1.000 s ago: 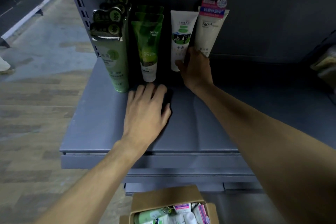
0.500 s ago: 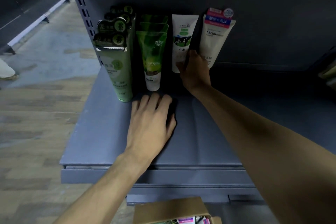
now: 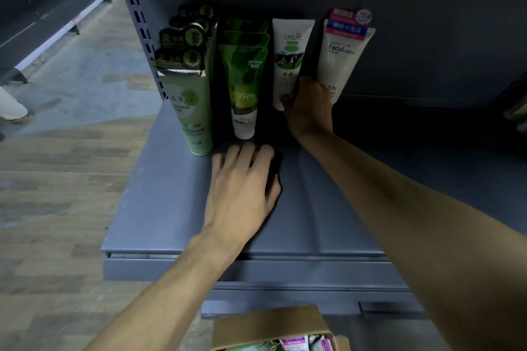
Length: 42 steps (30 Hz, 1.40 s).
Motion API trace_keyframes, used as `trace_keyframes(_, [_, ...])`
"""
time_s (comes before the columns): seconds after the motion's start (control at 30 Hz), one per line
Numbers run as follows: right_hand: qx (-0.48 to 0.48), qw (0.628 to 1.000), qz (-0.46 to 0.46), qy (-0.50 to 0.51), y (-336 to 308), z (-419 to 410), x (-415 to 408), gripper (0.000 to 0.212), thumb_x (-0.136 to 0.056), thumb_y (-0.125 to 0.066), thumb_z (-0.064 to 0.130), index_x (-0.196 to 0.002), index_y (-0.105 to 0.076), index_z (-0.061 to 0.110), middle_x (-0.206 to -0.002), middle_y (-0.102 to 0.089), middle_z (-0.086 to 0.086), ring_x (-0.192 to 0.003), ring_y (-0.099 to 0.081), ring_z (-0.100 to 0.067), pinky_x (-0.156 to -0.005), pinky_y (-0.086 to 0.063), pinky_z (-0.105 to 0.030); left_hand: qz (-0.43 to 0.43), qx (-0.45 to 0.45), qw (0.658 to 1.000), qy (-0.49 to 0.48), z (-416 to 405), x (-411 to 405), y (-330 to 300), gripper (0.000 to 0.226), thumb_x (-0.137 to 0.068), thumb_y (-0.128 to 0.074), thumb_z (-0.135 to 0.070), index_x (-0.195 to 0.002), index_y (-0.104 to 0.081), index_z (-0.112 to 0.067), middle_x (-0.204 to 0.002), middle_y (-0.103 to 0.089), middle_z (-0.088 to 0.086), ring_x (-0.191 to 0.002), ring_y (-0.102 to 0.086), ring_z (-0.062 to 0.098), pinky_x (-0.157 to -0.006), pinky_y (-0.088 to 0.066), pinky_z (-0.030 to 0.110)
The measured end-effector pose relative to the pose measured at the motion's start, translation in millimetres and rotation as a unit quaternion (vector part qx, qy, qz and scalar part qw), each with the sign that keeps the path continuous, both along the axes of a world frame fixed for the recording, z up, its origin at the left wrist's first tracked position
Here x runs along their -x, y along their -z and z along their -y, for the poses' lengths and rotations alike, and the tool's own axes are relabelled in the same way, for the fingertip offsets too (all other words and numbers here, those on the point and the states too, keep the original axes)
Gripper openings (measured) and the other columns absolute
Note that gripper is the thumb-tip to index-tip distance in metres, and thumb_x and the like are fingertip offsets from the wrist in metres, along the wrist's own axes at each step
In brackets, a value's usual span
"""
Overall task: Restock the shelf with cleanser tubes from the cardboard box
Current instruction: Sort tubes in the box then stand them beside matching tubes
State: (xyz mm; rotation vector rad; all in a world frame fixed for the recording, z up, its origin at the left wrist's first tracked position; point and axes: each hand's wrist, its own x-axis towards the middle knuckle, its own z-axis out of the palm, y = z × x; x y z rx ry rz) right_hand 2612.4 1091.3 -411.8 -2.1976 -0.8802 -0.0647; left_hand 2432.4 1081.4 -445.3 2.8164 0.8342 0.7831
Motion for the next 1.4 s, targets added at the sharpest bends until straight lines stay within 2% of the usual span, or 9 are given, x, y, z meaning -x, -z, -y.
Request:
trace_keyframes(0.1, [-0.03, 0.999, 0.014, 0.012, -5, 26, -1, 0.018, -0.089, -0.067, 0.025, -0.102, -0.069, 0.013, -0.101, -0.071, -0.004, -0.096, -0.066, -0.021, -0.076, -0.051, -0.026, 0.007, 0.005, 1.0, -0.002, 0, 0, 0, 0.026, -0.081, -0.063, -0.025, -0.104, -0.06, -0.012, -0.091, -0.058, 0.007, -0.085, -0.051, 0.03, -0.076, -0.043, 0.045])
trace_keyframes(0.2, [-0.082, 0.993, -0.013, 0.079, -7, 54, -14, 0.027, -0.081, -0.076, 0.033, -0.098, -0.066, 0.015, -0.091, -0.067, 0.006, -0.086, -0.063, -0.011, -0.063, -0.043, -0.012, 0.009, 0.011, 1.0, -0.005, -1, 0, 1, 0.028, -0.08, -0.064, -0.026, -0.105, -0.06, -0.012, -0.091, -0.058, 0.007, -0.086, -0.051, 0.03, -0.076, -0.043, 0.044])
trace_keyframes(0.33, [-0.094, 0.979, -0.093, 0.153, 0, 61, -35, 0.064, -0.068, -0.084, 0.041, -0.113, -0.051, 0.01, -0.117, -0.059, -0.006, -0.108, -0.056, -0.021, -0.08, -0.041, -0.025, 0.002, 0.01, 1.0, -0.008, -1, 0, 3, 0.029, -0.08, -0.063, -0.027, -0.105, -0.06, -0.013, -0.092, -0.058, 0.007, -0.087, -0.05, 0.03, -0.076, -0.042, 0.043])
trace_keyframes(0.6, [-0.068, 0.989, -0.082, 0.1, 0, 58, -50, 0.042, -0.077, -0.08, 0.034, -0.111, -0.067, 0.013, -0.108, -0.069, 0.0, -0.093, -0.058, -0.008, -0.072, -0.041, -0.019, 0.001, 0.005, 1.0, -0.012, -2, -1, 4, 0.029, -0.081, -0.062, -0.028, -0.105, -0.06, -0.014, -0.093, -0.058, 0.005, -0.088, -0.05, 0.029, -0.079, -0.041, 0.043])
trace_keyframes(0.87, [-0.048, 0.993, -0.082, 0.07, -5, 66, -51, 0.038, -0.083, -0.075, 0.031, -0.116, -0.065, 0.014, -0.113, -0.068, -0.004, -0.104, -0.061, -0.017, -0.075, -0.04, -0.021, 0.012, 0.0, 1.0, -0.01, -2, -1, 5, 0.027, -0.08, -0.065, -0.026, -0.103, -0.06, -0.014, -0.093, -0.058, 0.005, -0.087, -0.051, 0.028, -0.078, -0.041, 0.041])
trace_keyframes(1.0, [-0.043, 0.994, -0.079, 0.062, -9, 67, -50, 0.035, -0.084, -0.075, 0.03, -0.114, -0.067, 0.013, -0.111, -0.069, -0.006, -0.1, -0.06, -0.014, -0.073, -0.039, -0.021, 0.012, -0.003, 1.0, -0.011, -2, -1, 5, 0.026, -0.08, -0.064, -0.027, -0.103, -0.059, -0.014, -0.092, -0.058, 0.005, -0.087, -0.051, 0.028, -0.078, -0.04, 0.04])
trace_keyframes(1.13, [-0.025, 0.995, -0.072, 0.064, -12, 64, -49, 0.036, -0.083, -0.074, 0.029, -0.113, -0.067, 0.01, -0.114, -0.069, -0.009, -0.108, -0.062, -0.023, -0.075, -0.041, -0.023, 0.01, 0.003, 1.0, -0.011, -2, -1, 5, 0.026, -0.081, -0.065, -0.027, -0.103, -0.06, -0.014, -0.091, -0.058, 0.005, -0.087, -0.05, 0.027, -0.078, -0.039, 0.04])
trace_keyframes(1.3, [0.028, 0.996, -0.072, 0.052, -17, 73, -39, 0.044, -0.08, -0.077, 0.035, -0.114, -0.066, 0.01, -0.116, -0.068, -0.006, -0.11, -0.062, -0.021, -0.071, -0.038, -0.019, 0.02, -0.009, 1.0, -0.007, -1, -1, 5, 0.024, -0.081, -0.066, -0.025, -0.1, -0.06, -0.013, -0.09, -0.057, 0.005, -0.085, -0.05, 0.028, -0.076, -0.038, 0.039])
trace_keyframes(1.4, [0.095, 0.995, -0.004, -0.016, -19, 83, -20, 0.057, -0.081, -0.076, 0.033, -0.128, -0.055, 0.008, -0.128, -0.059, -0.01, -0.122, -0.053, -0.027, -0.085, -0.04, -0.023, 0.023, -0.01, 1.0, -0.002, -2, -1, 5, 0.024, -0.08, -0.066, -0.025, -0.099, -0.059, -0.013, -0.091, -0.058, 0.006, -0.086, -0.05, 0.029, -0.075, -0.038, 0.04])
